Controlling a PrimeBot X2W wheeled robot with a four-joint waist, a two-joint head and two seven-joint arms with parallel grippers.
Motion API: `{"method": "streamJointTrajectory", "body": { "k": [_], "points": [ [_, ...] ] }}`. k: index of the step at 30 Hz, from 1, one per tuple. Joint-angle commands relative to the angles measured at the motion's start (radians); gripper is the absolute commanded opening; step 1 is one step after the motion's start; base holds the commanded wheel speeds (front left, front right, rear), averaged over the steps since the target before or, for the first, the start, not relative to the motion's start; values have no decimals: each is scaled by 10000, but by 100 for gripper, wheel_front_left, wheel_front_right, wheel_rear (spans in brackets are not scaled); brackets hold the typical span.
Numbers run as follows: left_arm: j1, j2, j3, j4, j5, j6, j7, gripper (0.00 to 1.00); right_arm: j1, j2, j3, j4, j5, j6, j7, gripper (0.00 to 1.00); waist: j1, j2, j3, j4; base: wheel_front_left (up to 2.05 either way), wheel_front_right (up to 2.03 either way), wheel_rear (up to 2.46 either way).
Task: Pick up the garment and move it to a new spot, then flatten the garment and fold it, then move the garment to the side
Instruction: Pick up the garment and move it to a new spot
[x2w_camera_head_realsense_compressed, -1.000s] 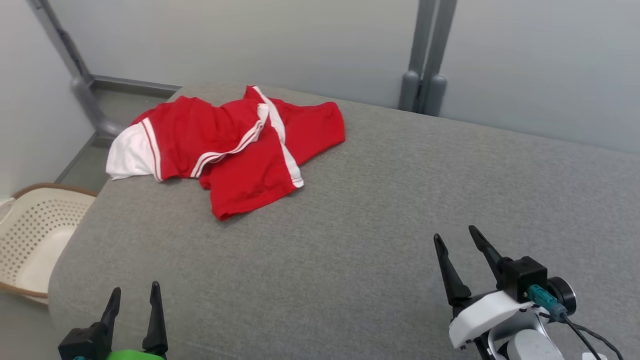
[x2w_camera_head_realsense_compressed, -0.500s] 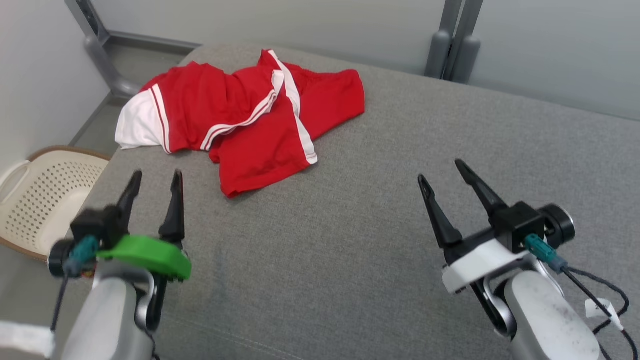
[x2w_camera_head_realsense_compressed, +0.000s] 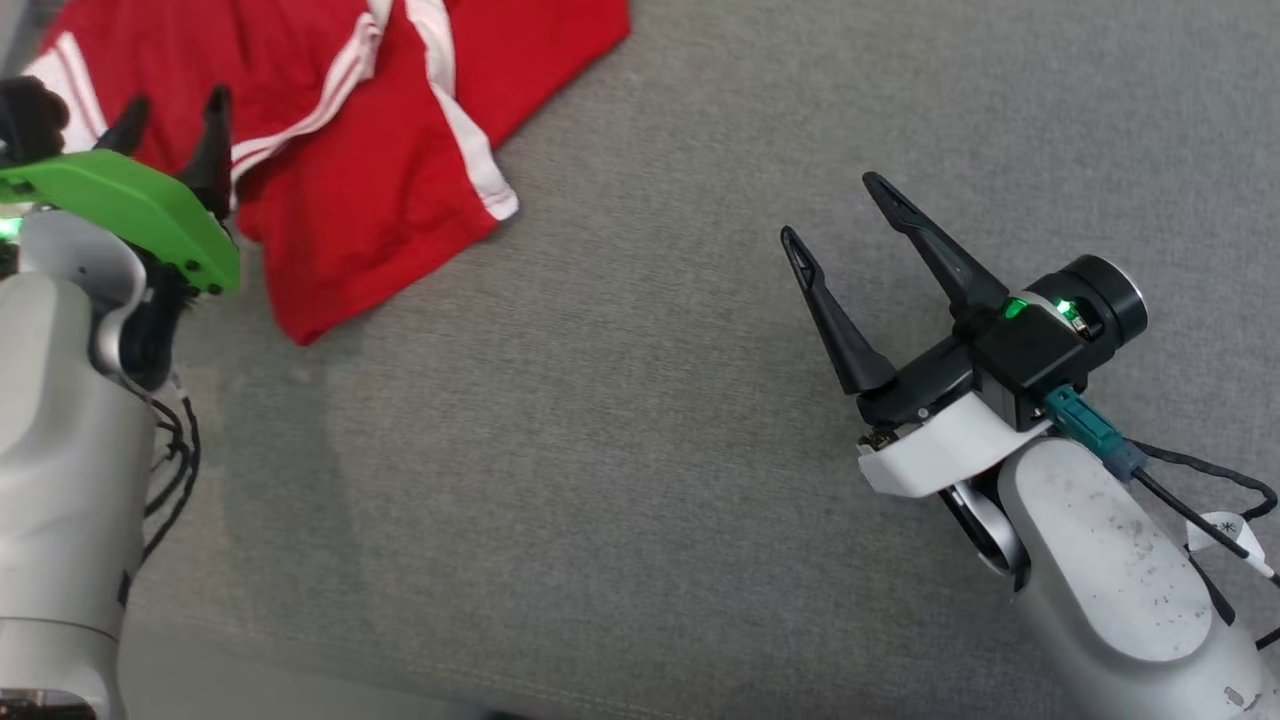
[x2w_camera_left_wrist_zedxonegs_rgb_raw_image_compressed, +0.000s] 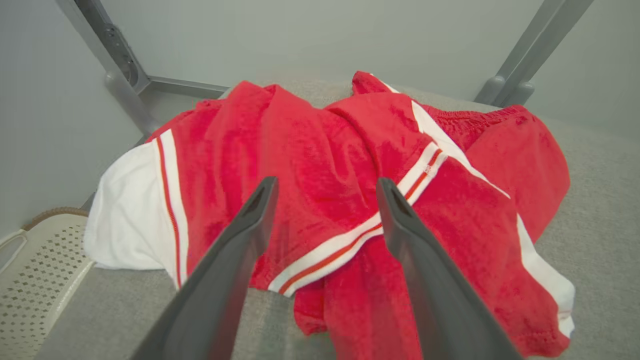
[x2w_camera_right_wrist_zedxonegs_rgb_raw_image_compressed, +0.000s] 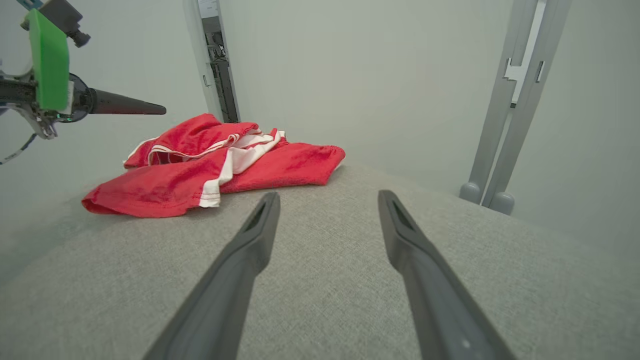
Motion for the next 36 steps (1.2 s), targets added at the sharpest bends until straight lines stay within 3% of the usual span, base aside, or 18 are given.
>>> {"method": "streamJointTrajectory", "body": {
  "k": [1, 9, 10, 11, 17, 20, 30, 36],
  "points": [
    [-390, 306, 150, 339, -276, 12, 134, 100, -165, -6, 68, -177, 19, -13, -31, 100, -1, 0, 2203, -2065, 0, 0, 0],
    [-1052, 1017, 376, 2175, -775, 12, 108, 100, 373, -202, 199, -762, -35, -13, -31, 100, -1, 0, 2219, -2471, 0, 0, 0],
    [-1079, 1036, 368, 2338, -852, 12, 60, 67, 442, -230, 175, -819, -35, -13, -31, 100, -1, 0, 2191, -2483, 0, 0, 0],
    [-1082, 1018, 362, 2442, -958, 12, 1, 0, 494, -247, 162, -887, -45, -13, -31, 100, -1, 0, 2159, -2486, 0, 0, 0],
    [-862, 1020, 81, 2732, -1305, 4, -331, 0, 832, -259, 177, -1134, 57, -13, -31, 100, -1, 0, 1636, -2272, 0, 0, 0],
    [-811, 1309, -247, 2393, -1339, -20, -454, 0, 971, -215, 222, -1040, 153, -13, -31, 100, -1, 0, 1146, -2078, 0, 0, 0],
    [-1103, 3228, -748, 1029, -1184, 10, -708, 0, 1568, 528, 332, -695, 606, -13, -31, 100, -1, 0, -928, -1828, 0, 0, 0],
    [-948, 3714, -962, -628, -1334, 10, -265, 0, 2058, 906, 43, -640, 748, -13, -31, 100, -1, 0, -1868, -1792, 0, 0, 0]
  ]
}}
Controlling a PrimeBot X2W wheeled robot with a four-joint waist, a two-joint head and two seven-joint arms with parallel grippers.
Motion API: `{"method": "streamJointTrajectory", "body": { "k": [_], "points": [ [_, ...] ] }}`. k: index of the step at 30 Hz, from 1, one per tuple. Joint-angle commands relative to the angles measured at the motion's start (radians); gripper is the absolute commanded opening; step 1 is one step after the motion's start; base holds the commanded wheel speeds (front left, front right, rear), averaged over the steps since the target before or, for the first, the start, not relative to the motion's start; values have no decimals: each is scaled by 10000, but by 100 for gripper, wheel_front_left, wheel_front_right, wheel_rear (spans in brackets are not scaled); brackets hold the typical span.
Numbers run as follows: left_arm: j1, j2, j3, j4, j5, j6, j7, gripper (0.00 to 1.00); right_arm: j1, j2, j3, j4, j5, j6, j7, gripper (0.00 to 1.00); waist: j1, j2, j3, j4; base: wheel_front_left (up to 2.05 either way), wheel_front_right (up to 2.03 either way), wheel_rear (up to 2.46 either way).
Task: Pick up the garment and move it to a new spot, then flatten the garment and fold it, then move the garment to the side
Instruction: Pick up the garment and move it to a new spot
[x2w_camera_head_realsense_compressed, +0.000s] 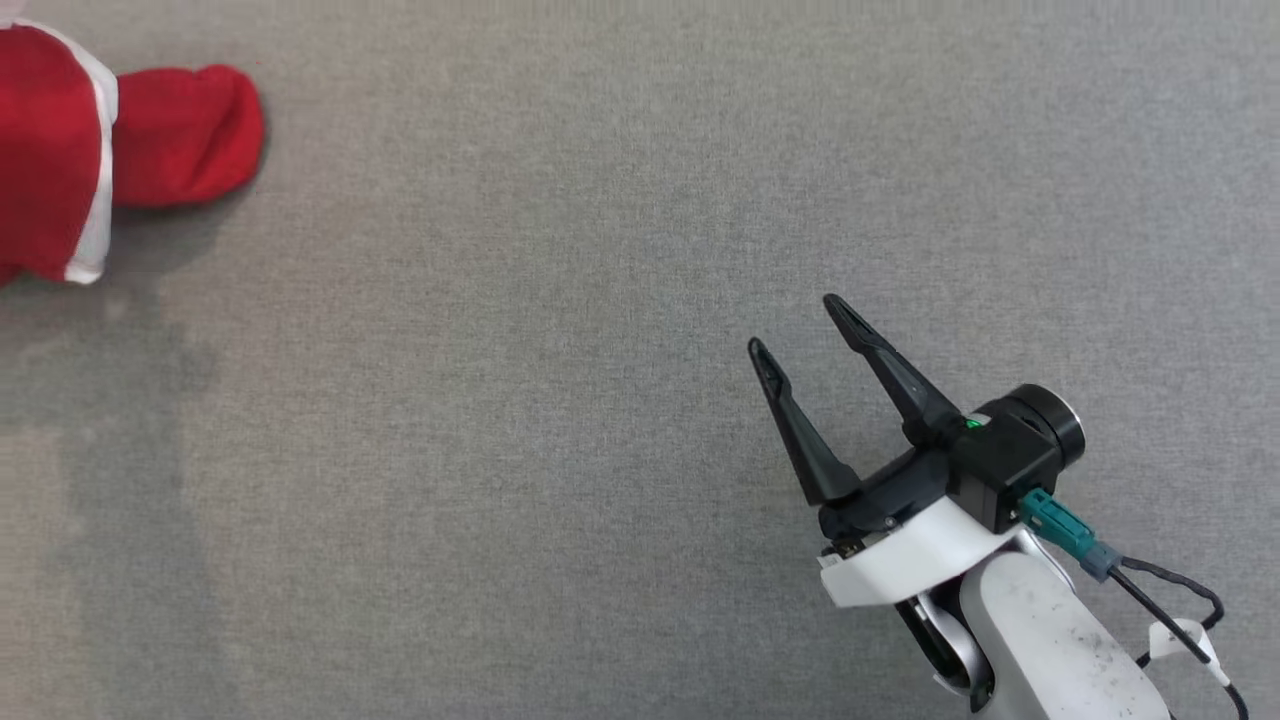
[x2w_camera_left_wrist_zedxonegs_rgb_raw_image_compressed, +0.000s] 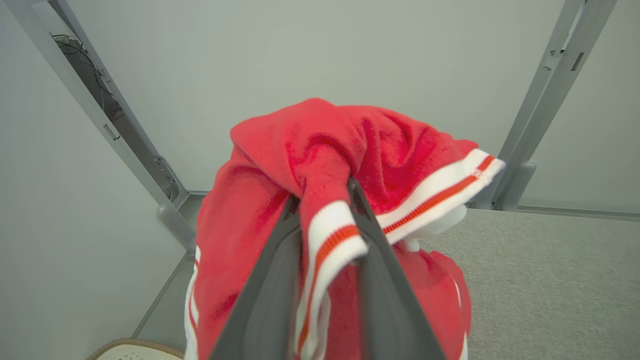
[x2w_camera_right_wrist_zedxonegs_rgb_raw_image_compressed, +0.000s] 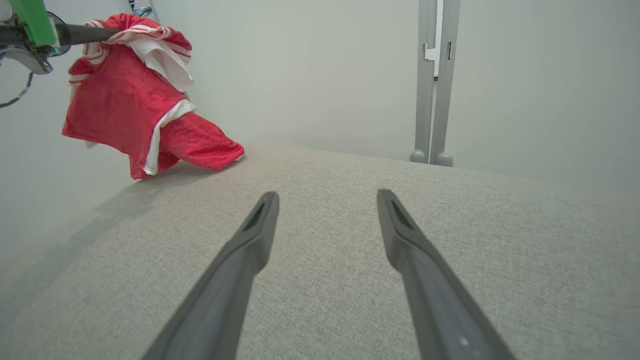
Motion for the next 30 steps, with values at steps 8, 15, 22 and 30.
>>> {"method": "streamJointTrajectory", "body": {
  "k": [8, 15, 22, 30],
  "points": [
    [1505, 590, 79, -4312, -720, 417, 1213, 0, 770, 216, -542, -102, 67, -12, -31, 100, 1, 0, -1674, 129, 0, 0, 0],
    [3151, 533, 18, -9158, -1877, 1143, 2420, 0, 1119, 358, -1142, -292, 67, -12, -31, 100, 1, 0, -1902, -190, 0, 0, 0],
    [3432, -131, -525, -12440, -2699, 1718, 3165, 0, 1167, 535, -1401, -454, 119, -12, -31, 100, 1, 0, -2019, -1014, 0, 0, 0],
    [2998, -1277, -1882, -13145, -2289, 2054, 3488, 0, 1264, 698, -1781, -597, 191, -12, -31, 100, 1, 0, -1995, -2387, 0, 0, 0]
  ]
}}
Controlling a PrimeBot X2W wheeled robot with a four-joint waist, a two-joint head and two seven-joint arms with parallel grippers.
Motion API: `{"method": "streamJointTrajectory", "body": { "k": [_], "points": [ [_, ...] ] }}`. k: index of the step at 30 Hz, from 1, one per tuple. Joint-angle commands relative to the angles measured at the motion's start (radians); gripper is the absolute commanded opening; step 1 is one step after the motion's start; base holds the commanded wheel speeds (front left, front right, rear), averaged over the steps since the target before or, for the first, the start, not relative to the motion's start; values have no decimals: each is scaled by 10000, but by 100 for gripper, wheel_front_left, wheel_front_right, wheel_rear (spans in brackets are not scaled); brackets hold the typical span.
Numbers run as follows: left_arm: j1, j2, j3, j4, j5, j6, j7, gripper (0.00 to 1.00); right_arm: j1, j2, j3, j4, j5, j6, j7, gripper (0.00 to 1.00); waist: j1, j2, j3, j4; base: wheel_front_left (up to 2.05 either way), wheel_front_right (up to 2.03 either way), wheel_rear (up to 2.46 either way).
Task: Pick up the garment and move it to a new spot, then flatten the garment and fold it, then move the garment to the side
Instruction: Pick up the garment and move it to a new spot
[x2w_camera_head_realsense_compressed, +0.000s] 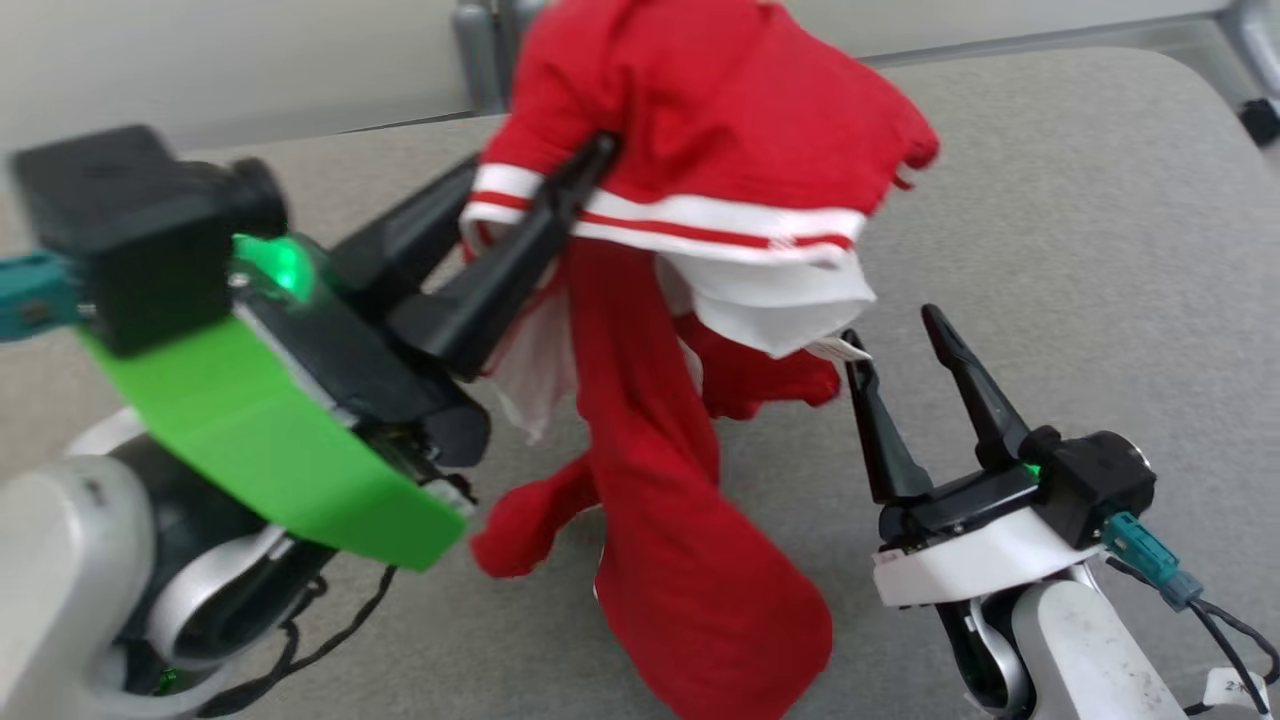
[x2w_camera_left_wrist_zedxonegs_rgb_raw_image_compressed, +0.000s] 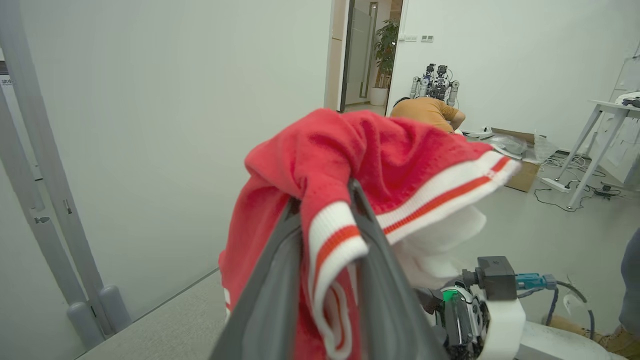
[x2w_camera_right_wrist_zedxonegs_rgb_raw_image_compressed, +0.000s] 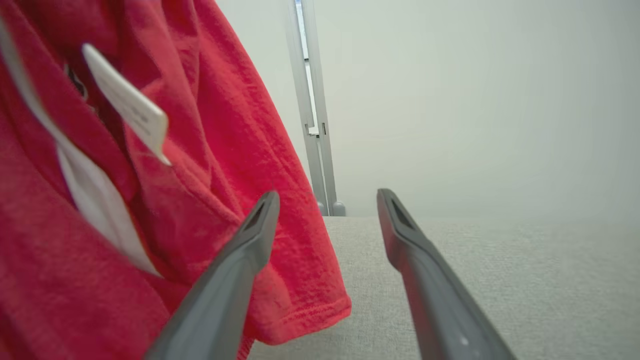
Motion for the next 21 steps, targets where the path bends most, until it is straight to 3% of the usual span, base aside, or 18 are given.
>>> {"method": "streamJointTrajectory", "body": {
  "k": [1, 7, 13, 15, 17, 21],
  "points": [
    [-175, -123, -99, 170, 191, 80, -70, 0, 98, 15, -53, -68, 40, -10, -31, 100, 1, -1, 11, -886, 0, 0, 0],
    [130, -1240, -644, 1423, 372, 290, -711, 0, 276, 61, -529, -200, 89, -10, -31, 100, 1, -1, 64, -1770, 0, 0, 0],
    [723, -2052, -942, 4243, 357, 61, -1695, 0, 433, 79, -662, -172, 12, -9, -31, 100, 1, -1, 83, -2196, 0, 0, 0],
    [1019, -2389, -1069, 5565, 158, -198, -2048, 0, 448, 87, -655, -147, -10, -9, -31, 100, 1, -1, 71, -2243, 0, 0, 0],
    [1258, -2747, -1249, 6982, -46, -730, -2429, 0, 435, 86, -625, -101, -43, -9, -31, 100, 1, -1, 53, -2264, 0, 0, 0],
    [1236, -3106, -2275, 9692, 1362, -1429, -3775, 0, 486, 92, -500, -13, -86, -9, -31, 100, 1, -1, -17, -2143, 0, 0, 0]
  ]
}}
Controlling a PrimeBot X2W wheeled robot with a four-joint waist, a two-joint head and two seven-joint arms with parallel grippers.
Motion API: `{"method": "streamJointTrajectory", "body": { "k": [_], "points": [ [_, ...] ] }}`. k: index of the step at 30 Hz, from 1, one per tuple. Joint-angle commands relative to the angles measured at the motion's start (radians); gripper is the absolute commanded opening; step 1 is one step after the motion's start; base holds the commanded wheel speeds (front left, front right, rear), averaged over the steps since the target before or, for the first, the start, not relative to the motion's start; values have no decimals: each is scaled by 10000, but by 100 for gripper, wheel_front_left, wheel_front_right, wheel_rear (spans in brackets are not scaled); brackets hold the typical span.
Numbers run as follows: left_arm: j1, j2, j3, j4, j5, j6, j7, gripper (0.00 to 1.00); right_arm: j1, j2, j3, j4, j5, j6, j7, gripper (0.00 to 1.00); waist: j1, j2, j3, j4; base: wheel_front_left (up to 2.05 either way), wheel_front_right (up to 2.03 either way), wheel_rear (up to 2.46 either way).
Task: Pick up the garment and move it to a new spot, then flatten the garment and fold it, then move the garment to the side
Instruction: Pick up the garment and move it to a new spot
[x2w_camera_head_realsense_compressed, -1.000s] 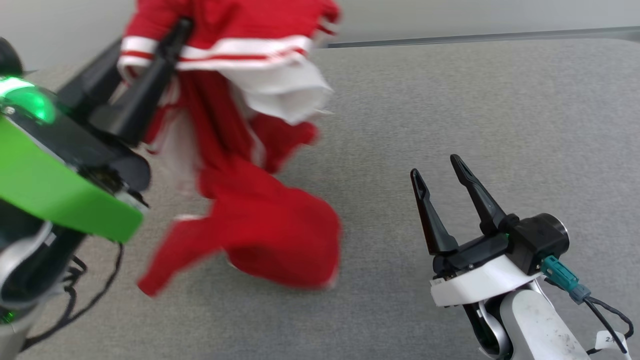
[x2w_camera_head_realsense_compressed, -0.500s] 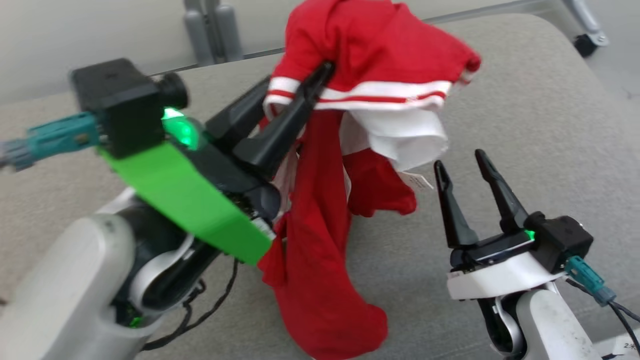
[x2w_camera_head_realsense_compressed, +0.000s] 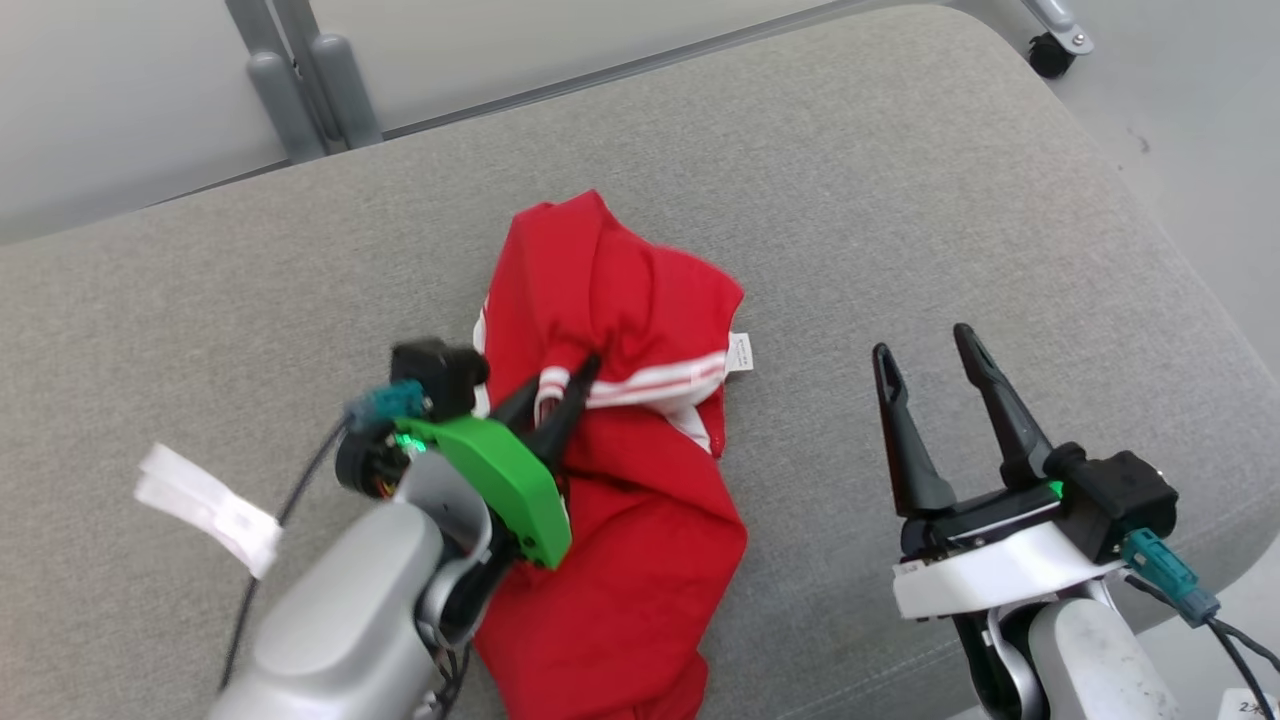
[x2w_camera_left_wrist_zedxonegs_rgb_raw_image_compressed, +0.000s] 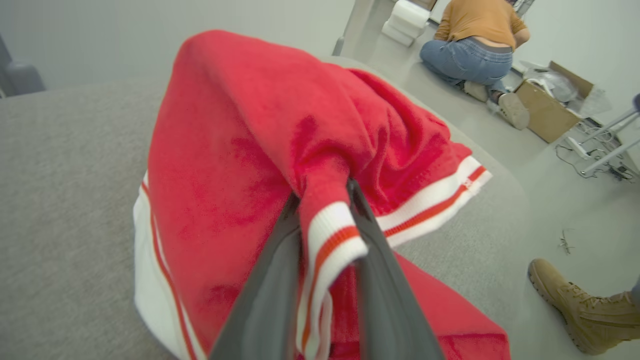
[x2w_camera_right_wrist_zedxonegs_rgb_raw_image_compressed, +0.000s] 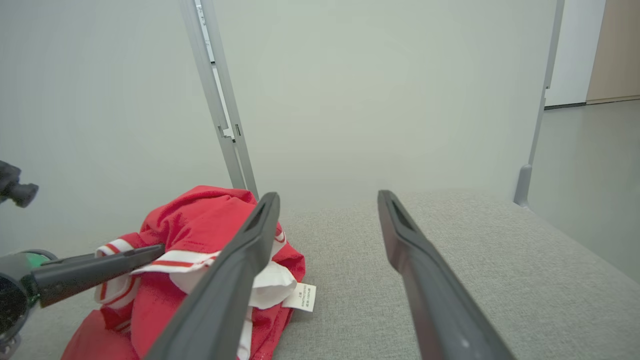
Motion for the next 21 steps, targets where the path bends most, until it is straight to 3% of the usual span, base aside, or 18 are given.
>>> {"method": "streamJointTrajectory", "body": {
  "k": [1, 2, 3, 4, 5, 9, 12, 16, 21],
  "points": [
    [49, -358, -151, 639, 135, -138, -439, 4, 70, 6, 76, 44, -79, -7, -31, 100, 1, -1, -59, 122, 0, 0, 0],
    [39, -532, -249, 1063, 262, -198, -689, 16, 75, -3, 85, 61, -83, -7, -31, 100, 1, -1, -82, 177, 0, 0, 0],
    [-10, -703, -410, 1553, 384, -263, -944, 40, 88, -10, 89, 69, -113, -8, -31, 100, 1, -1, -103, 264, 0, 0, 0],
    [-63, -842, -518, 1889, 419, -318, -1131, 90, 96, -7, 100, 65, -137, -8, -31, 100, 1, -1, -115, 332, 0, 0, 0],
    [-154, -1006, -634, 2213, 512, -386, -1355, 100, 114, -4, 63, 55, -161, -8, -31, 100, 1, -1, -139, 449, 0, 0, 0],
    [-394, -1346, -894, 2831, 959, -470, -2139, 100, 220, -88, -38, 3, -297, -8, -31, 100, 1, -1, -262, 848, 0, 0, 0],
    [-308, -1441, -651, 2790, 1189, -299, -2446, 100, 257, -213, -49, -38, -440, -8, -31, 100, 1, -1, -410, 1119, 0, 0, 0],
    [361, -1241, 284, 1544, 1832, 289, -2520, 100, 318, -396, -229, -147, -551, -8, -31, 100, 1, -1, -676, 1515, 0, 0, 0],
    [2345, -879, 1819, -539, 2899, 988, -2508, 100, 556, -591, -410, -131, -720, -8, -31, 100, 1, -1, -1001, 2020, 0, 0, 0]
  ]
}}
